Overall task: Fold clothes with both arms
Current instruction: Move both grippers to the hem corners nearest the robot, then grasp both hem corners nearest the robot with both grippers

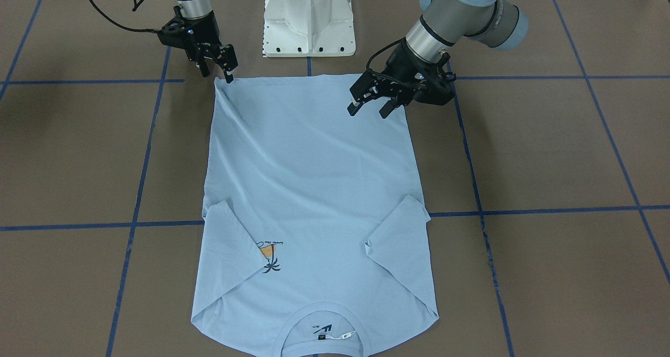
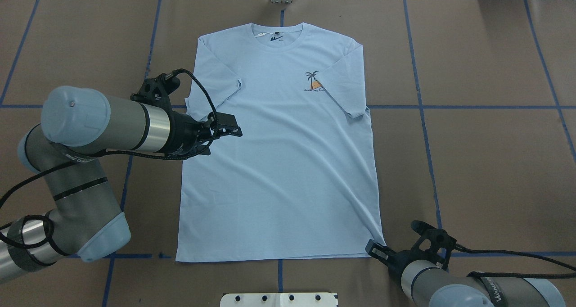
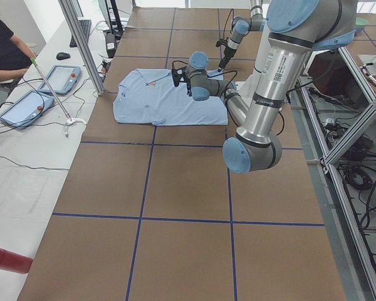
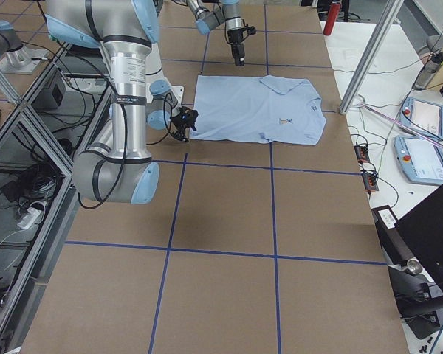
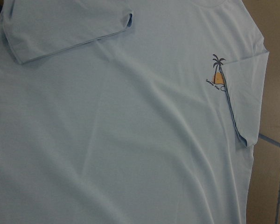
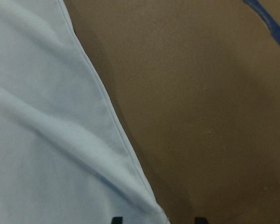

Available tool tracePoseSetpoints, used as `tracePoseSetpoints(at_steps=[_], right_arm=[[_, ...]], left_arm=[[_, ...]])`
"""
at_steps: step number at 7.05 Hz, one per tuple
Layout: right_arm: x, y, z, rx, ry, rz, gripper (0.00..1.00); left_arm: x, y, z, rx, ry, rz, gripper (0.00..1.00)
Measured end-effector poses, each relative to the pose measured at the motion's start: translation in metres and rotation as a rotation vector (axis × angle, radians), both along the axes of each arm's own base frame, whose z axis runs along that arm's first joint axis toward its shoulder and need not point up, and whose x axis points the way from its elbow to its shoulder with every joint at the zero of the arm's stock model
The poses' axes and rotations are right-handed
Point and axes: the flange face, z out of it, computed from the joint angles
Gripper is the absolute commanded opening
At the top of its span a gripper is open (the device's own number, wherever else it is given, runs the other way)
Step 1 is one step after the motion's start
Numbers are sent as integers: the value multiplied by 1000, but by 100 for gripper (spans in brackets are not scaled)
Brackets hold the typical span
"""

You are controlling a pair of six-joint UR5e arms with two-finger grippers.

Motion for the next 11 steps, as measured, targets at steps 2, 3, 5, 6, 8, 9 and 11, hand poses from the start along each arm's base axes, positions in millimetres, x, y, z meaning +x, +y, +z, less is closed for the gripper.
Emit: tracePoseSetpoints(at_steps=[2, 3, 5, 6, 8, 9, 11], right_arm=[[2, -1, -4, 0, -7, 1, 0], [6, -1, -8, 0, -16, 2, 0], [25, -1, -15, -3, -30, -2, 0], [31, 0, -17, -5, -35, -4, 0], [36, 0, -20, -7, -44, -7, 0], [36, 0, -20, -7, -45, -8, 0], [35, 0, -19, -5, -43, -6, 0]], left_arm=[[2, 3, 0, -10, 2, 3, 100], [7, 11, 2, -37, 5, 10, 100], [18, 74, 15, -108, -41, 25, 100], [22, 116, 19, -129, -128, 29, 99], [34, 177, 31, -124, -338, 25, 88], [41, 197, 46, -125, -408, 25, 83], [53, 219, 70, -142, -479, 30, 81]])
